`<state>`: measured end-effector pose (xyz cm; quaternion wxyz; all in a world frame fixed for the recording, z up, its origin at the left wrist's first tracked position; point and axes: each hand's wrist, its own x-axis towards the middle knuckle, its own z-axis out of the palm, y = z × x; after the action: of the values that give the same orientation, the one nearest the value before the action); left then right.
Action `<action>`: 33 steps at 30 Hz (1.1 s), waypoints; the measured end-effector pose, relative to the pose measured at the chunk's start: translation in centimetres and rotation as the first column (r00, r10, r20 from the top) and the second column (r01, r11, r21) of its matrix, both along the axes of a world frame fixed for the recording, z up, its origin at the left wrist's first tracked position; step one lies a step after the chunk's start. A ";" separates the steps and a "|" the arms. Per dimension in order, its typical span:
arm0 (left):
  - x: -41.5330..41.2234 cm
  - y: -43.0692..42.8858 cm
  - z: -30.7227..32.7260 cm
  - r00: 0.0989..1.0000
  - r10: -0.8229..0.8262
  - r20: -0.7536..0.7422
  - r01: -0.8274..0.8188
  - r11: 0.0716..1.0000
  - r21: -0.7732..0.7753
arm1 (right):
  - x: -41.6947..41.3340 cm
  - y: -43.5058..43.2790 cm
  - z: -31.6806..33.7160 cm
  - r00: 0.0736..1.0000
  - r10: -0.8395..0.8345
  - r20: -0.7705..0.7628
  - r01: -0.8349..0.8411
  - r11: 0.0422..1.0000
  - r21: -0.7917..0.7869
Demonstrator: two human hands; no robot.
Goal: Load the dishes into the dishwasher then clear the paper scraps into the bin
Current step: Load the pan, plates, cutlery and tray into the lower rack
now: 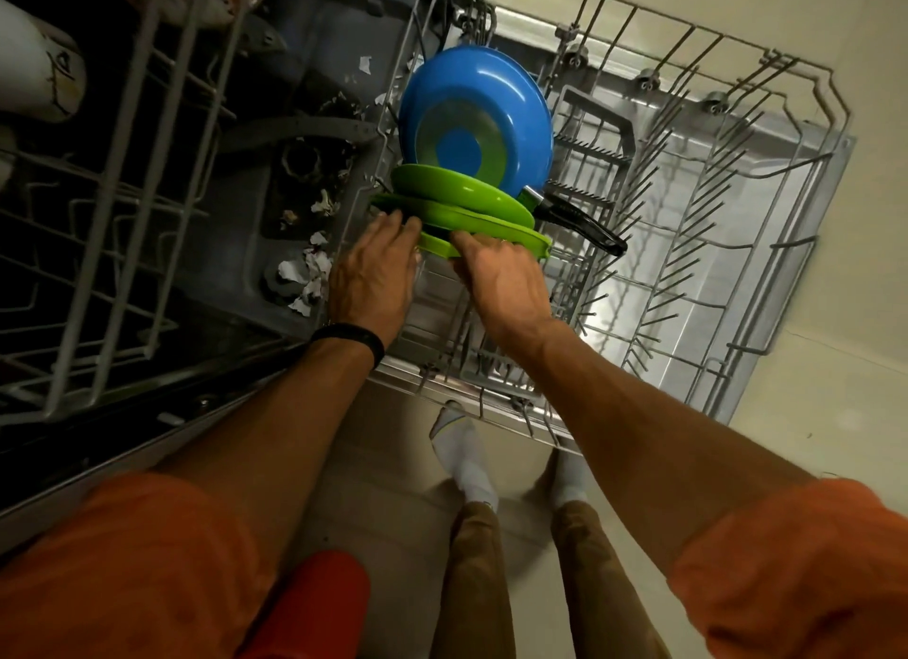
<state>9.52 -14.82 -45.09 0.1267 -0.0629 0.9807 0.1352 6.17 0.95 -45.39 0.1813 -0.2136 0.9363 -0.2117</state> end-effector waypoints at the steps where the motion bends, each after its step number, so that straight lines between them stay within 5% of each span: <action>1: 0.1 0.0 -0.1 1.000 0.003 0.004 -0.003 1.000 0.006 | 0.2 0.2 0.1 1.000 -0.003 -0.001 0.003 0.999 -0.038; 8: 0.2 0.6 0.6 0.999 -0.017 0.047 0.019 0.999 -0.032 | 4.5 4.7 1.5 0.986 -0.060 -0.155 0.066 0.997 0.036; 14: 2.4 2.7 1.6 0.979 -0.198 -0.047 0.196 0.980 -0.033 | 5.6 4.9 2.2 0.993 -0.074 -0.087 0.075 0.997 0.001; 24: 1.9 3.1 2.5 0.977 -0.215 0.015 0.215 0.972 -0.091 | 4.2 5.2 3.5 0.999 0.015 -0.047 -0.009 0.992 0.127; 29: 2.3 5.2 7.5 0.959 -0.172 0.226 0.215 0.959 -0.186 | 4.1 7.0 8.5 0.990 0.082 0.117 -0.101 0.980 0.171; 33: 3.5 7.6 15.6 0.958 -0.139 0.250 0.177 0.975 -0.137 | 4.8 9.0 16.2 0.977 0.126 0.172 -0.160 0.966 0.202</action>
<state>13.03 -7.18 -29.47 0.2488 -0.0098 0.9678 0.0378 10.95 9.97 -29.19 0.2917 -0.2426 0.9184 -0.1121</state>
